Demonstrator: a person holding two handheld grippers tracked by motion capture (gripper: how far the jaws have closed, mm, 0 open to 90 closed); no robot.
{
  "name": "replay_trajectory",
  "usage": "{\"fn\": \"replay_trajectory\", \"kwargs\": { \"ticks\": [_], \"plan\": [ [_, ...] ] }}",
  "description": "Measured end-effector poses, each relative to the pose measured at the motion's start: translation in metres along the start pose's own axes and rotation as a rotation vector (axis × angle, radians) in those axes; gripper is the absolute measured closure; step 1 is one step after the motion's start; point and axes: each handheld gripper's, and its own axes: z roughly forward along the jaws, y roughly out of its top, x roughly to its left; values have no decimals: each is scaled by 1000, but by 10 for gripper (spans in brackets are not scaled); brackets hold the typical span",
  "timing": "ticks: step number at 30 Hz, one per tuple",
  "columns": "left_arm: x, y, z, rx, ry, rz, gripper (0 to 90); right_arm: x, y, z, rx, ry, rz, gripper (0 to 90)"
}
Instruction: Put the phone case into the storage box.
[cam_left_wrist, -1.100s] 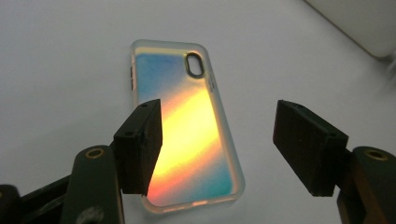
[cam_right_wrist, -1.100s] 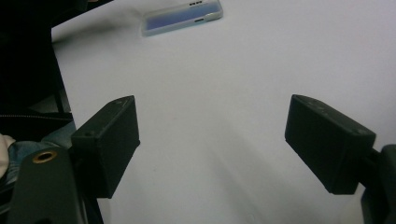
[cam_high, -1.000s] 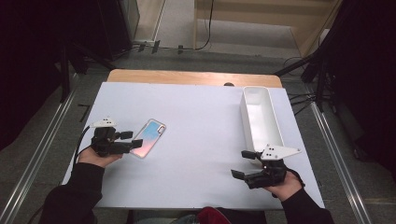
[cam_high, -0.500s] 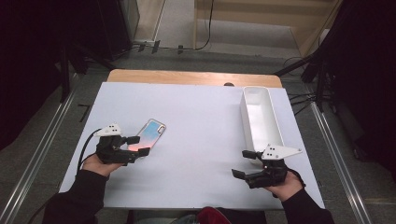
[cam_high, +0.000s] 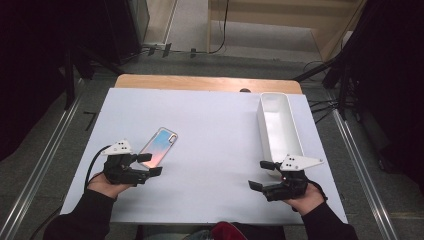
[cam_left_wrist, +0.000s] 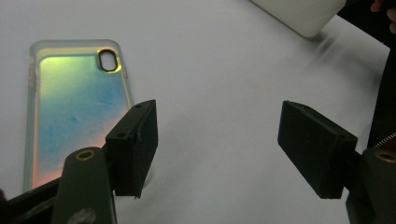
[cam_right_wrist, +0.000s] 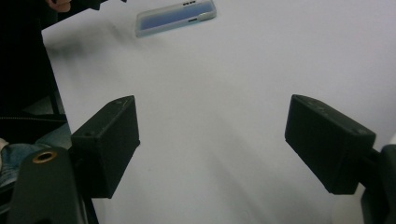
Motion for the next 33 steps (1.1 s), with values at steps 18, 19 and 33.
{"fn": "replay_trajectory", "kwargs": {
  "ticks": [18,19,33],
  "plan": [
    [-4,-3,6,24,-20,11,285,-2,-2,1,14,-7,19,164],
    [-4,-3,6,30,-21,10,286,-2,-2,1,14,-7,19,164],
    [5,-2,0,-4,18,-29,286,-3,-2,1,10,1,29,164]
  ]
}}
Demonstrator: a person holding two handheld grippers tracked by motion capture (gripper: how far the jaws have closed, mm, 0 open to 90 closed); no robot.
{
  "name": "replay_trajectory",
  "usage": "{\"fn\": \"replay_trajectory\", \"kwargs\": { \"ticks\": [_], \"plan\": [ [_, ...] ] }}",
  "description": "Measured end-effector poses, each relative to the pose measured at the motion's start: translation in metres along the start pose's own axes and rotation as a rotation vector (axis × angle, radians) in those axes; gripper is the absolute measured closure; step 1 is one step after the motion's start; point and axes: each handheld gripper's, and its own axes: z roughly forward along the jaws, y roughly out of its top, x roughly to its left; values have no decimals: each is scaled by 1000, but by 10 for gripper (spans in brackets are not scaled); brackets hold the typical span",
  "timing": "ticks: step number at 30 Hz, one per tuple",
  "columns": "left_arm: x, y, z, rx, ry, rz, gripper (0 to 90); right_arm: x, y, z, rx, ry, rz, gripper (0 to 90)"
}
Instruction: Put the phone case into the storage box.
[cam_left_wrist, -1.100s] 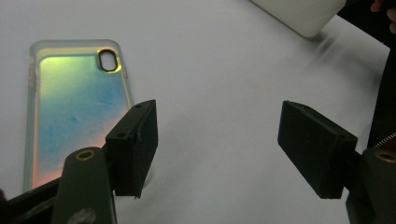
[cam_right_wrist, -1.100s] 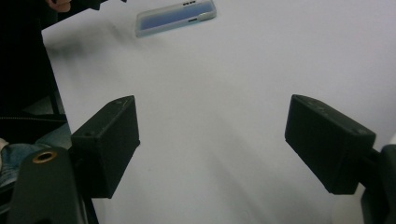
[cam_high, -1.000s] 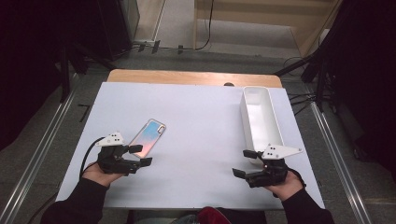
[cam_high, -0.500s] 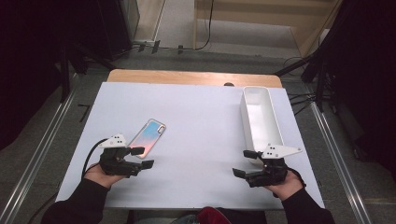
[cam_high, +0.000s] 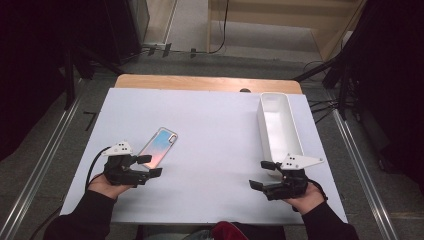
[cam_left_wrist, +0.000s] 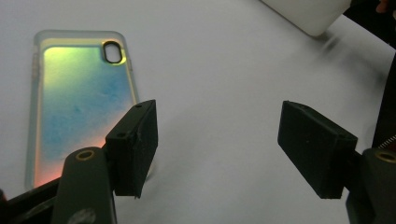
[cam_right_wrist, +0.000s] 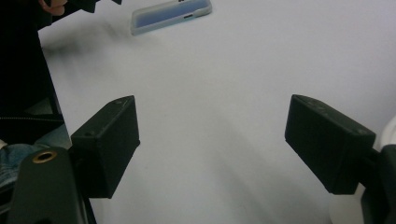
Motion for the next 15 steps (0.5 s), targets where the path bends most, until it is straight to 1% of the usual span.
{"fn": "replay_trajectory", "kwargs": {
  "ticks": [1,2,4,5,6,9,10,11,15],
  "plan": [
    [2,0,-2,-9,18,-12,286,0,0,0,-1,-2,1,164],
    [2,0,-2,-9,18,-12,286,0,0,0,-1,-2,1,164],
    [5,0,-4,-12,40,-15,285,0,0,0,-2,-2,4,164],
    [6,-1,-5,-14,48,-26,286,0,0,0,-3,-3,5,164],
    [8,-1,-6,-16,57,-26,286,0,0,0,-3,-3,5,164],
    [14,-1,-9,-23,86,-52,286,0,0,0,-1,-5,7,164],
    [14,-1,-9,-23,86,-52,286,0,0,0,-1,-4,7,164],
    [16,-1,-9,-27,96,-62,286,0,0,0,-1,-4,7,164],
    [18,-1,-9,-28,106,-60,285,0,0,0,0,-3,9,164]
  ]
}}
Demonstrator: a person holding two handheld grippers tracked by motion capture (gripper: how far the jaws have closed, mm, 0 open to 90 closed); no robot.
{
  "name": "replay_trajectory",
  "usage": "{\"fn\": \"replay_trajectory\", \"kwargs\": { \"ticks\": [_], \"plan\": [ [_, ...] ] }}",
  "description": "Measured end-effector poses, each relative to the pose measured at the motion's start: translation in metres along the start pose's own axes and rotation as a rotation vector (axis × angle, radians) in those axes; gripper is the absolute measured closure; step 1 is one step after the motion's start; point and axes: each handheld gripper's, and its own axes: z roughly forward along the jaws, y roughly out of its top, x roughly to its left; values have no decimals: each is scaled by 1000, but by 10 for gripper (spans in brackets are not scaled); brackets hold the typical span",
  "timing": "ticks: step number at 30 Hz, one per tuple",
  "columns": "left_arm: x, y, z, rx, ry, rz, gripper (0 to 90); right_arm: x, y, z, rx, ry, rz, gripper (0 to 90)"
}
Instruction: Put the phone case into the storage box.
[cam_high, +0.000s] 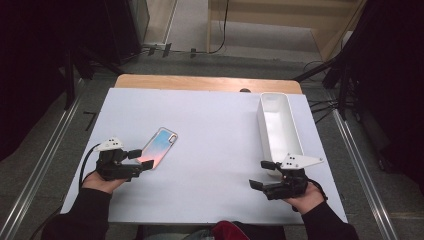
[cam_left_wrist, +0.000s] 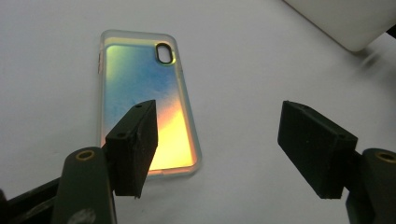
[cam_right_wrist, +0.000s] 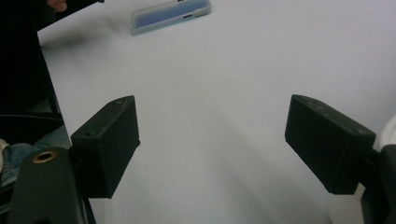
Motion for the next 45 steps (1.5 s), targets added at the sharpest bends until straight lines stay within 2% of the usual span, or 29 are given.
{"fn": "replay_trajectory", "kwargs": {
  "ticks": [5,10,14,21,22,23,25,28,31,34,40,43,45],
  "plan": [
    [0,2,1,9,20,11,286,-1,0,0,-4,-1,-2,164],
    [3,3,1,-7,11,-12,285,-1,0,0,-5,-2,-3,164],
    [5,4,2,-11,22,-20,285,-1,0,0,-5,-1,-3,164],
    [6,10,7,-3,39,-5,286,1,0,1,5,6,-13,164],
    [6,11,7,-3,44,-3,285,1,0,1,5,6,-13,164],
    [7,14,9,11,62,15,286,1,0,1,5,6,-13,164],
    [6,15,9,14,68,16,286,1,0,1,5,4,-13,164],
    [7,19,12,2,64,9,285,1,0,1,9,4,-14,164],
    [6,24,14,-7,66,23,285,1,0,1,6,3,-19,164],
    [7,30,16,-24,69,11,285,1,0,0,6,2,-20,164],
    [10,40,27,-28,103,13,286,2,0,0,3,2,-15,164],
    [10,47,36,-20,134,36,285,2,0,0,4,2,-17,164],
    [10,47,37,-30,136,38,286,2,0,0,6,4,-14,164]
  ]
}}
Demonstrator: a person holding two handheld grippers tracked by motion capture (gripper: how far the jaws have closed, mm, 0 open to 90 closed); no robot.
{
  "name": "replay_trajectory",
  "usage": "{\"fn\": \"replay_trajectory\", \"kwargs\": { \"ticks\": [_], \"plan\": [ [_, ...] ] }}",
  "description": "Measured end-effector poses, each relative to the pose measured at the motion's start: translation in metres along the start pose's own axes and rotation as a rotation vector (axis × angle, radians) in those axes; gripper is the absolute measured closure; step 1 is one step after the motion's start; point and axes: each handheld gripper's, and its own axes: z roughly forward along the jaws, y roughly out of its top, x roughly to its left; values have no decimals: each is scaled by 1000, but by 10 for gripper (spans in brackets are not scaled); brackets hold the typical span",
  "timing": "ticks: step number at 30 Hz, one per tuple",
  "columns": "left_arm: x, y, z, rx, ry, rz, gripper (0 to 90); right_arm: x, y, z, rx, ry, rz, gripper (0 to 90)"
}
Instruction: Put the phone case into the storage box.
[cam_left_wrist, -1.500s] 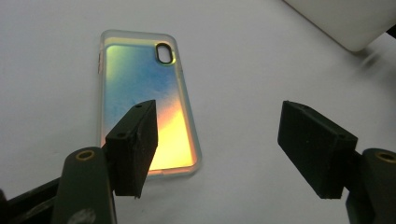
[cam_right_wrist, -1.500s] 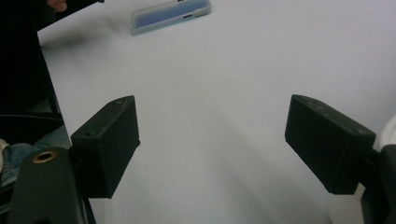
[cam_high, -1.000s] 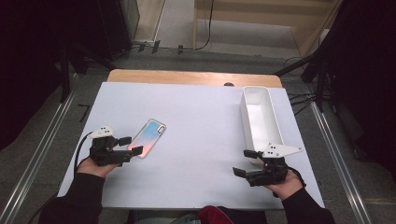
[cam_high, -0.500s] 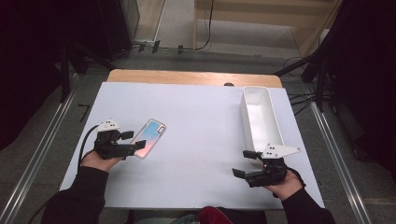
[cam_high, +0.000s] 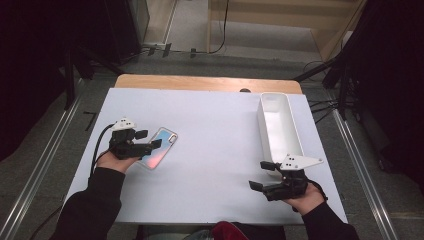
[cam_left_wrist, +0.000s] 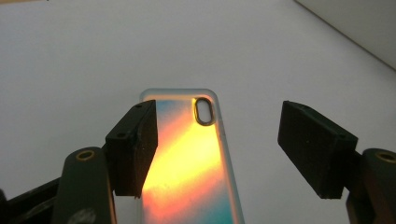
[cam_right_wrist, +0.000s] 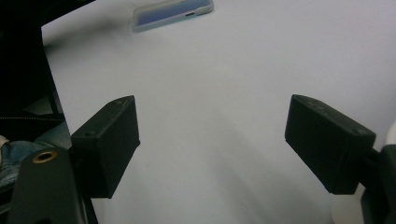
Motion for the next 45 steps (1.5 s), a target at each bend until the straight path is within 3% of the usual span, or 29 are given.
{"fn": "replay_trajectory", "kwargs": {
  "ticks": [8,10,11,12,14,16,21,35,45],
  "plan": [
    [4,4,10,7,5,-1,284,0,0,-1,-1,-3,-10,164],
    [4,4,10,1,15,2,174,0,0,-1,-1,-2,-11,164],
    [4,4,9,-13,22,-1,174,0,0,-1,-1,-2,-11,164],
    [5,4,8,-21,15,-6,13,0,0,-1,3,2,-4,164],
    [7,3,8,-18,-7,-20,0,0,0,0,1,4,-1,164],
    [8,2,10,7,-14,-13,0,0,0,0,1,5,-1,164],
    [7,0,13,12,-7,19,0,0,0,-1,0,1,-11,164],
    [14,-11,23,32,27,-1,0,0,0,-1,2,0,-13,164],
    [12,-19,35,101,30,20,0,0,0,-1,2,-1,-13,164]
  ]
}}
